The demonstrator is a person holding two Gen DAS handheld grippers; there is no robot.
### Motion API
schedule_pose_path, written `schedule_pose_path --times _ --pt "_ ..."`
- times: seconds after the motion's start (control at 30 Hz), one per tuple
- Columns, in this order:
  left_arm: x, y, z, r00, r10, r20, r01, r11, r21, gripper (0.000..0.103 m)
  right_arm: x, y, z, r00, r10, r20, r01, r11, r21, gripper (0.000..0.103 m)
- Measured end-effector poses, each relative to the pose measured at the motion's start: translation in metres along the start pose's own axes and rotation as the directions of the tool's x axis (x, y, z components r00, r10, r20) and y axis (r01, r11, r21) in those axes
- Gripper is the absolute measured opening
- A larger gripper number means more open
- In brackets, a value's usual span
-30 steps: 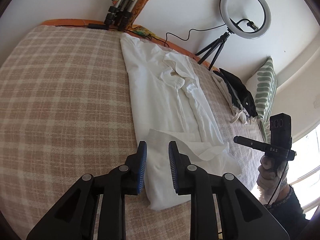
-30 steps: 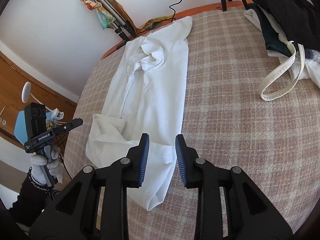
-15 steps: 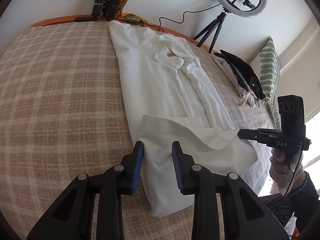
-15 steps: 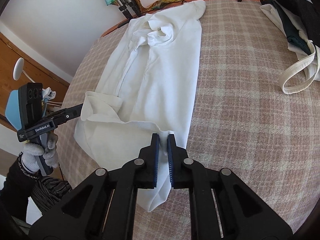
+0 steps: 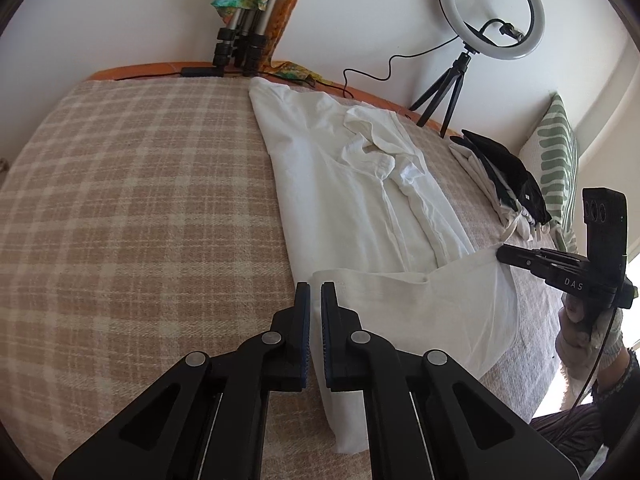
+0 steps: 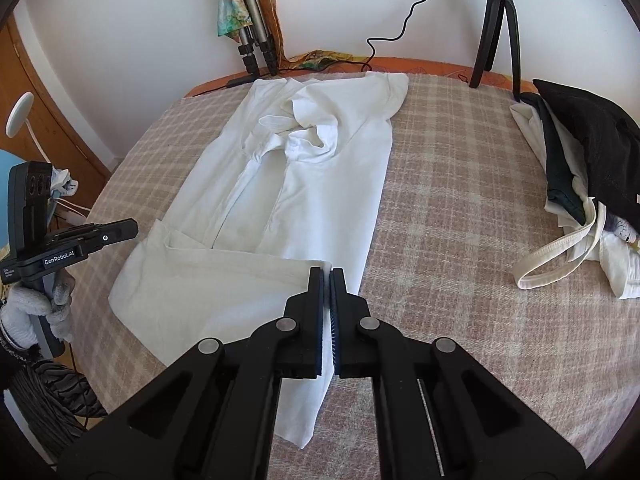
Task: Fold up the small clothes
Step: 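Fold the hem end up toward the collar with the right gripper and release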
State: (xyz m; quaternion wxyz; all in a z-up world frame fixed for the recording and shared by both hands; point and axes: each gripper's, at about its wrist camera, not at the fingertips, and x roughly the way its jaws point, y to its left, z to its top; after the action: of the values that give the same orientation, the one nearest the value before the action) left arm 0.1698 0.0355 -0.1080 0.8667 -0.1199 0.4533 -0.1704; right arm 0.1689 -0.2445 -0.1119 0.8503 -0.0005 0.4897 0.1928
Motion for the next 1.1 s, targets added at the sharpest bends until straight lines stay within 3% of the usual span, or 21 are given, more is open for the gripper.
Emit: schedule_pose_path --times 0.07,0.13,0.2,0.23,0.33,0.37,0.4,0.47,0.5,0.53,0.57,0.67,0.77,0.87,0.97,1.07,1.1 --pt "0.001 0.002 0.002 1.0 -0.015 0.0 0.015 1.0 -0.014 0.008 0.006 -0.001 0.0 0.998 -0.059 -0.017 0.058 0.998 -0.003 0.004" --pt "0.002 0.001 0.004 1.0 -0.025 -0.002 0.025 1.0 -0.017 0.02 0.004 -0.004 0.0 0.998 -0.067 -0.019 0.067 0.998 0.011 0.007" --pt "0.001 -0.002 0.005 1.0 -0.023 0.002 0.023 1.0 -0.014 0.041 -0.004 -0.006 -0.001 0.996 -0.089 0.01 0.088 0.996 0.024 0.011" --pt "0.0 -0.004 0.005 1.0 -0.01 0.01 0.01 1.0 -0.007 0.042 -0.009 -0.008 -0.002 0.996 -0.082 0.023 0.081 0.996 0.036 0.011" --pt "0.007 -0.016 0.006 1.0 0.017 -0.006 -0.016 0.999 0.052 0.042 -0.017 -0.008 -0.006 1.0 -0.009 0.019 0.008 0.998 0.055 0.012" --pt "0.012 -0.018 0.005 1.0 0.021 -0.021 -0.019 0.998 0.065 0.042 -0.016 -0.007 -0.008 1.0 -0.004 0.009 0.003 0.998 0.057 0.015" --pt "0.016 -0.02 0.004 0.999 0.017 -0.027 -0.015 0.997 0.071 0.042 -0.014 -0.006 -0.011 1.0 -0.003 -0.002 0.003 0.998 0.063 0.024" --pt "0.025 -0.023 0.002 0.999 0.004 -0.047 0.0 0.997 0.077 0.04 -0.009 -0.004 -0.017 1.0 0.001 -0.017 0.0 0.998 0.062 0.031" --pt "0.029 -0.025 0.001 0.998 0.005 -0.057 0.0 0.996 0.089 0.023 -0.006 -0.002 -0.019 1.0 -0.004 -0.025 0.005 0.999 0.05 0.031" --pt "0.033 -0.028 -0.001 0.998 0.012 -0.065 -0.005 0.995 0.104 0.011 -0.003 0.001 -0.021 0.999 -0.017 -0.029 0.018 0.999 0.032 0.031" --pt "0.035 -0.03 -0.002 0.998 0.02 -0.063 -0.012 0.993 0.113 0.006 -0.001 0.004 -0.023 0.999 -0.036 -0.032 0.036 0.999 0.011 0.031" --pt "0.027 -0.03 -0.002 0.998 0.069 -0.007 -0.068 0.992 0.11 0.005 0.005 0.009 -0.03 0.989 -0.14 -0.051 0.138 0.989 -0.047 0.031" --pt "0.023 -0.028 0.0 0.992 0.119 0.032 -0.122 0.983 0.136 0.005 0.01 0.002 -0.032 0.982 -0.176 -0.074 0.174 0.984 -0.042 0.031" --pt "0.024 -0.024 0.001 0.989 0.151 0.006 -0.15 0.98 0.131 0.015 0.007 -0.003 -0.029 0.967 -0.248 -0.061 0.245 0.968 -0.051 0.031" --pt "0.017 -0.023 0.001 0.988 0.155 0.027 -0.157 0.976 0.148 0.02 -0.007 -0.011 -0.023 0.98 -0.197 -0.022 0.197 0.98 -0.009 0.031" --pt "0.013 -0.019 0.006 0.992 0.125 0.017 -0.126 0.982 0.139 0.056 -0.018 -0.019 -0.013 0.992 -0.128 0.015 0.128 0.992 0.024 0.032" --pt "0.011 -0.018 0.008 0.993 0.115 0.023 -0.117 0.984 0.133 0.057 -0.02 -0.022 -0.009 0.993 -0.114 0.032 0.112 0.993 0.038 0.033"
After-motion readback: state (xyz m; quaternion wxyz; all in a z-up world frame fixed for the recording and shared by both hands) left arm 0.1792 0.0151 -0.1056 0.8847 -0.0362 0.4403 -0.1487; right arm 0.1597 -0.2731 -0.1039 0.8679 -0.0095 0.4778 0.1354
